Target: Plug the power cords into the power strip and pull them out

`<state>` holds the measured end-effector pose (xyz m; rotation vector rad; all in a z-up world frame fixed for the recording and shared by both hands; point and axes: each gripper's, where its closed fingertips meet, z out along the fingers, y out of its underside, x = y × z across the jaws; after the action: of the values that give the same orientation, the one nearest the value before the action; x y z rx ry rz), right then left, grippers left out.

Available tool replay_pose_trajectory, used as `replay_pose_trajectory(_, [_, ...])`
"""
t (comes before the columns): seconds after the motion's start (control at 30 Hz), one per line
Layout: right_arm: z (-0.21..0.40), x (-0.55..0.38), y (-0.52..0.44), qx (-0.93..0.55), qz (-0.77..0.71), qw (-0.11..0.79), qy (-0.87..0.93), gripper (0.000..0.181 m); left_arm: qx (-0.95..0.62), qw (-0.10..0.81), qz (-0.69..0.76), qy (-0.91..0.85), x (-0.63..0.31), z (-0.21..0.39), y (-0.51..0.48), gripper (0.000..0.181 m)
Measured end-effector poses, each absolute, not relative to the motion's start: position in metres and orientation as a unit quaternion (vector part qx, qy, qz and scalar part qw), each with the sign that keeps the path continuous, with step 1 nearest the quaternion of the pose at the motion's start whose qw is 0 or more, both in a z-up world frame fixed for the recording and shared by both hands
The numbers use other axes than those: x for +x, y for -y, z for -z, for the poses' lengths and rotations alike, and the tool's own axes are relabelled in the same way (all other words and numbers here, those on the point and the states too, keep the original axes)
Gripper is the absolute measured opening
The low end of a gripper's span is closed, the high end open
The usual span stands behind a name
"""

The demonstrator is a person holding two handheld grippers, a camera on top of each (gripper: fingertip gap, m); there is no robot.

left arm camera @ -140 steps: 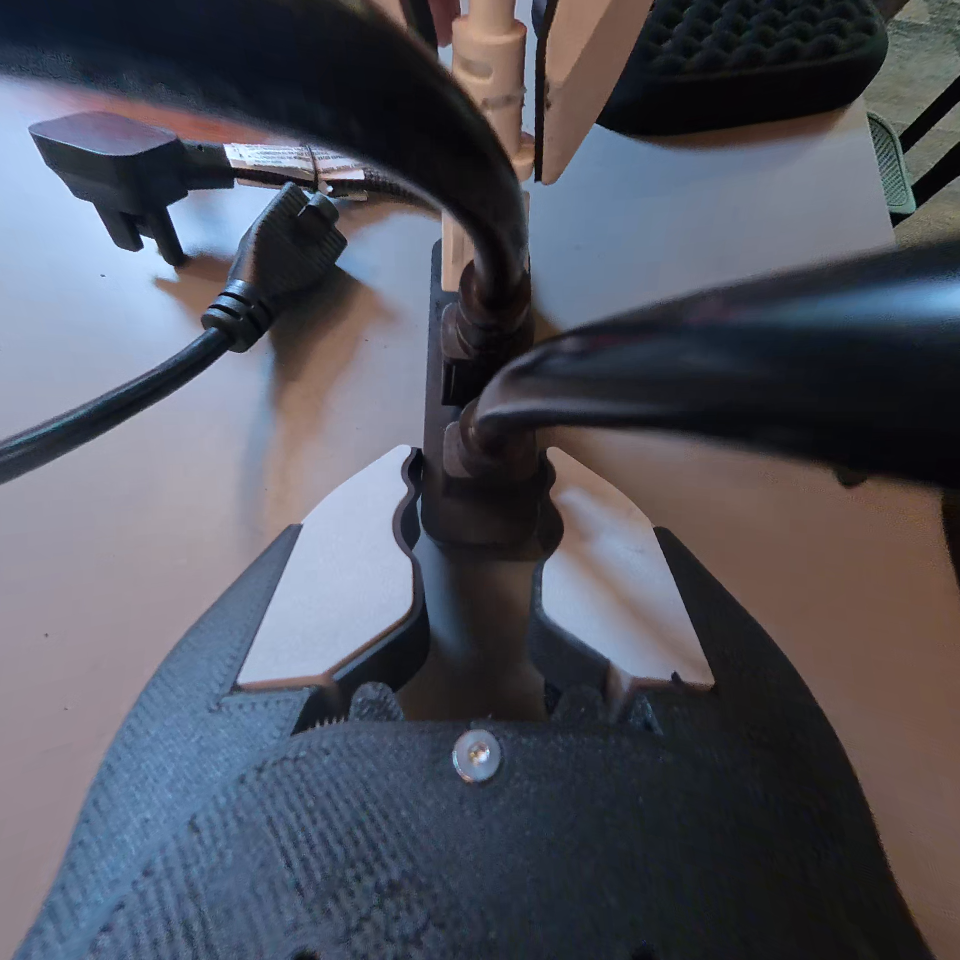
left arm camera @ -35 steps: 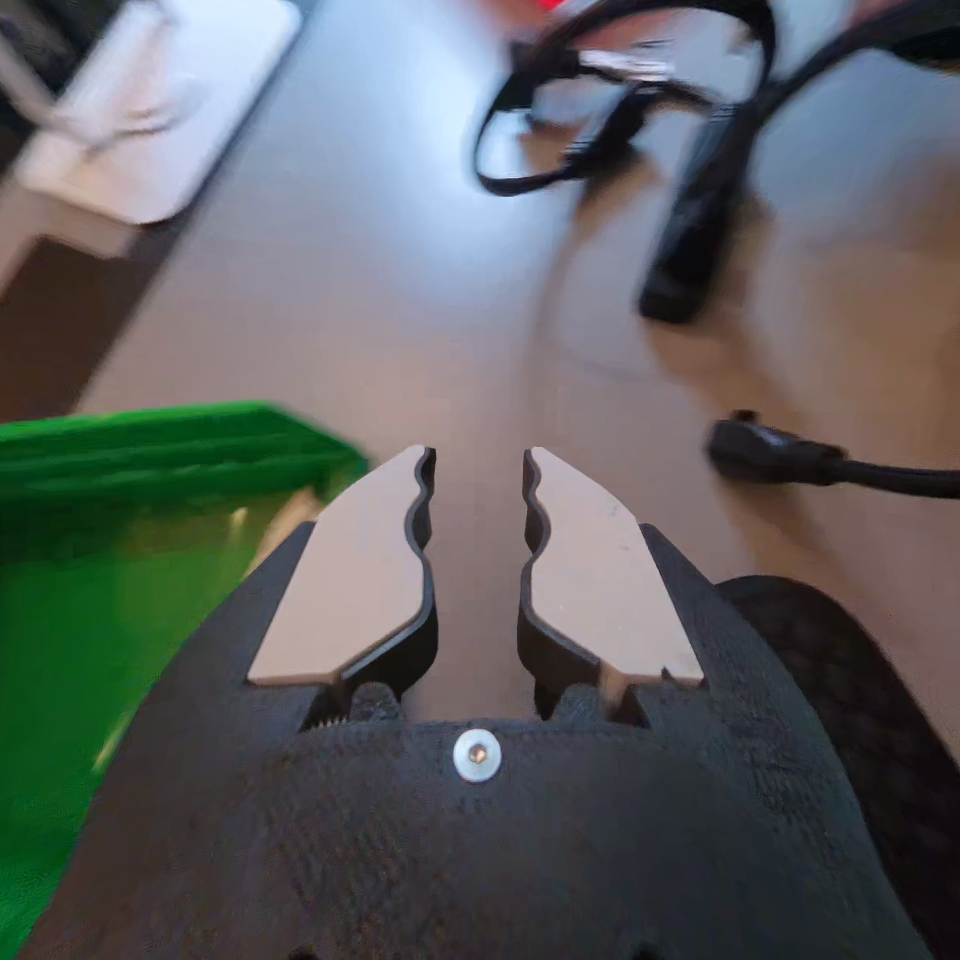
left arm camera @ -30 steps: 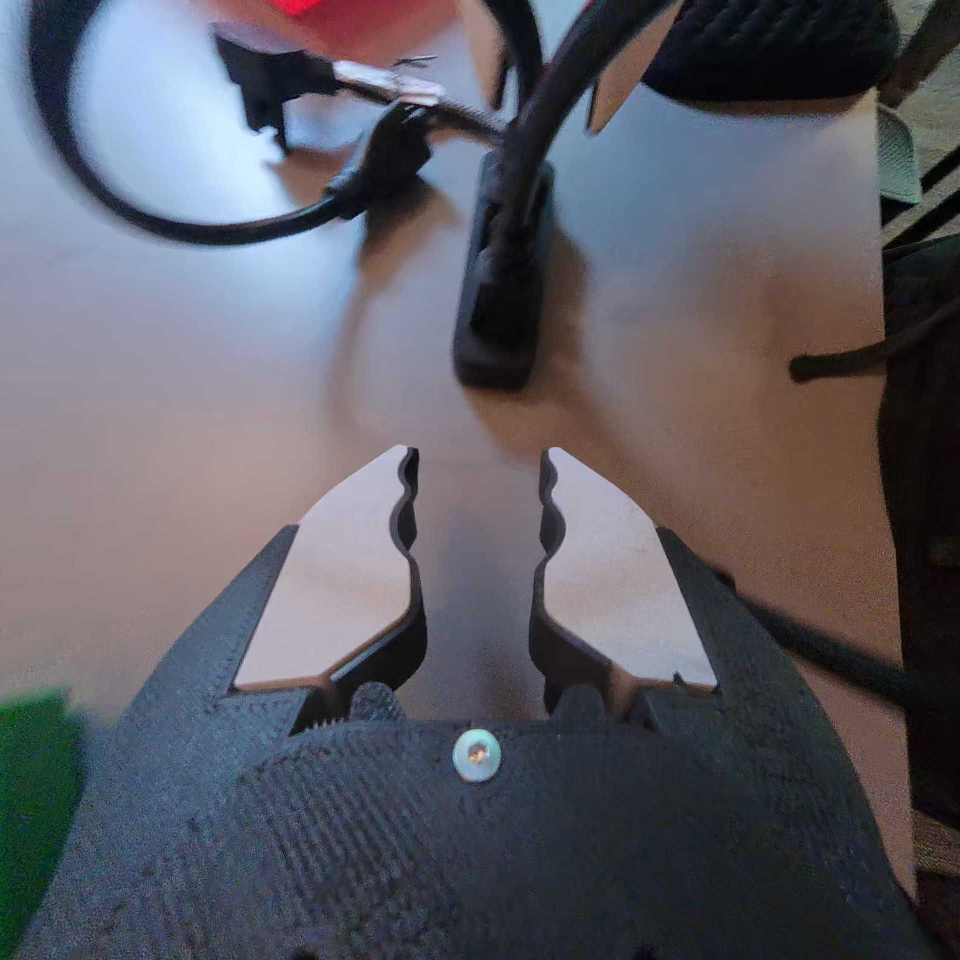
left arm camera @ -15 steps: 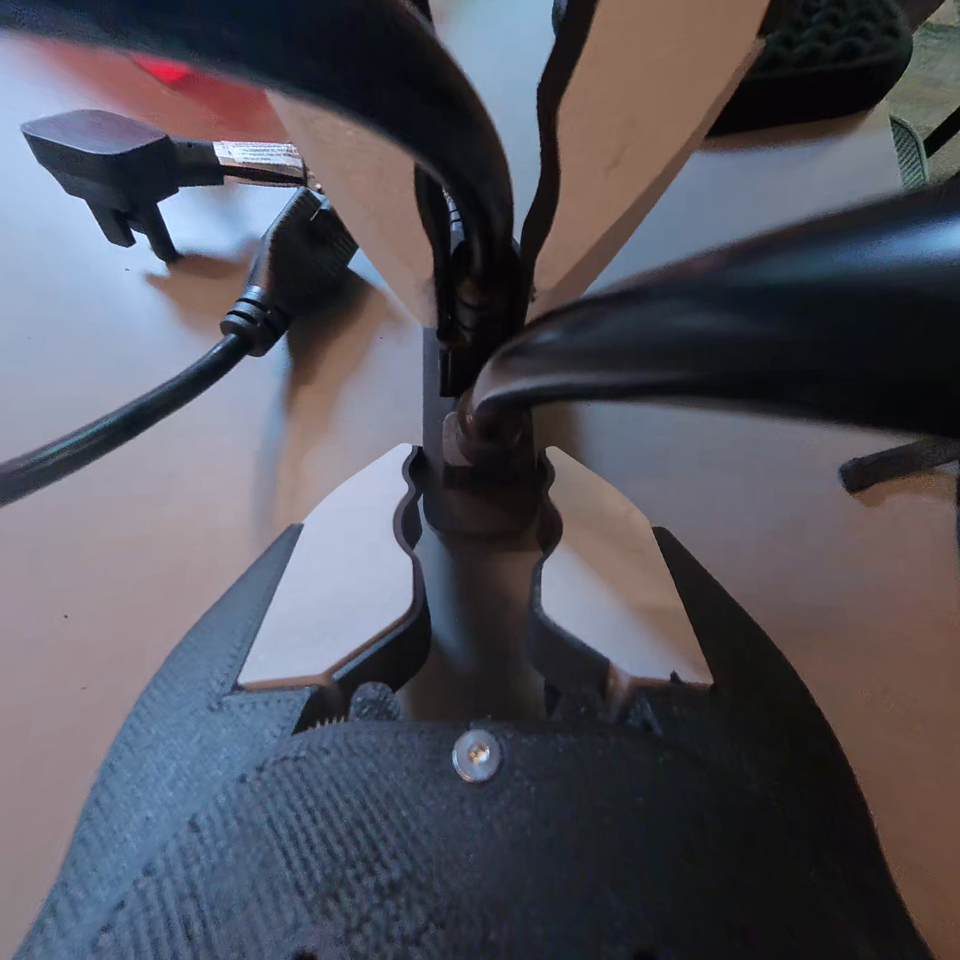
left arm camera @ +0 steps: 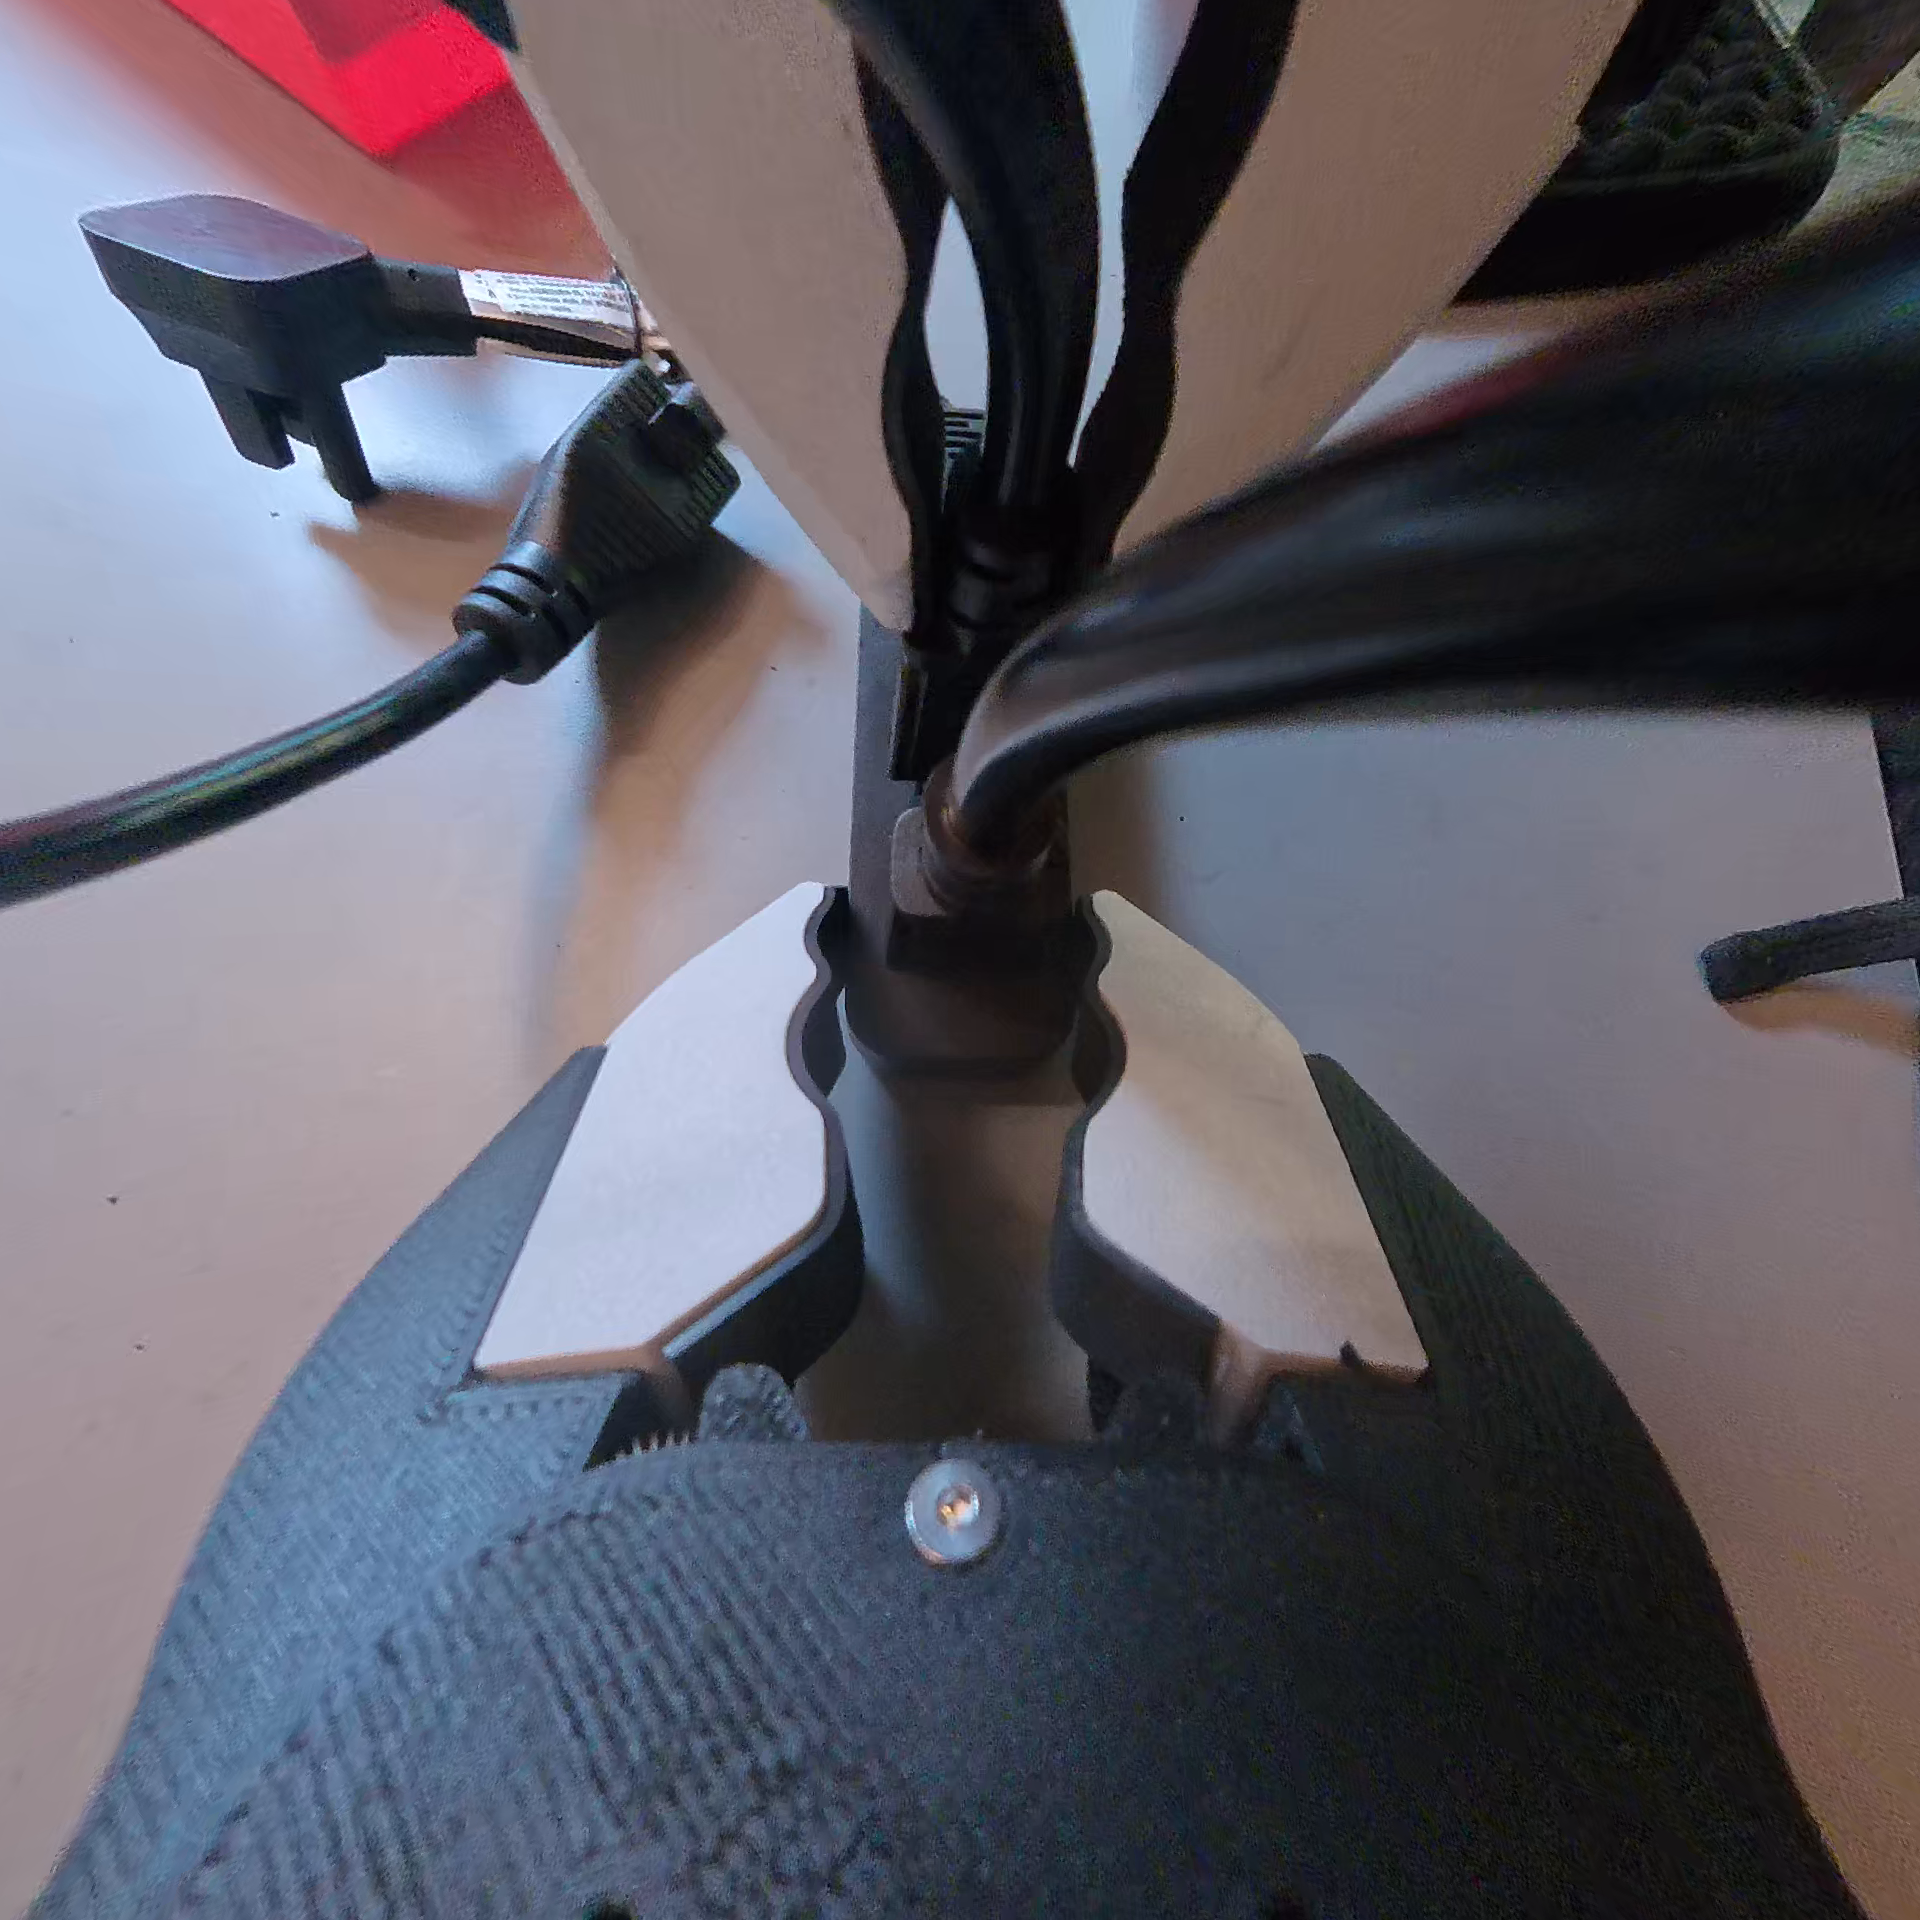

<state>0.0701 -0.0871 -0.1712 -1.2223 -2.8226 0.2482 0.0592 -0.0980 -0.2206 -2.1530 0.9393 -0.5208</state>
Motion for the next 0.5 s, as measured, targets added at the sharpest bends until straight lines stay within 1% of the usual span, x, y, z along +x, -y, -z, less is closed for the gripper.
replay_pose_trajectory(0.13, [0.1717,0.0666,0.0867,-0.411,-0.093,0.006,0.907,0.017,-0.836,0.359,0.201,-0.362,0.0593,0.2208,0.0981,0.042])
replay_pose_trajectory(0.23, [0.1717,0.0685,0.0882,-0.406,-0.084,0.019,0.91,0.017,-0.838,0.358,0.203,-0.359,0.0591,0.2209,0.0982,0.042])
replay_pose_trajectory(0.4, [0.1721,0.0652,0.0884,-0.414,-0.1,0.012,0.905,0.017,-0.841,0.357,0.2,-0.353,0.0593,0.2209,0.0983,0.042])
replay_pose_trajectory(0.5, [0.172,0.0677,0.0906,-0.409,-0.086,0.028,0.908,0.017,-0.842,0.356,0.207,-0.349,0.0594,0.221,0.0985,0.042])
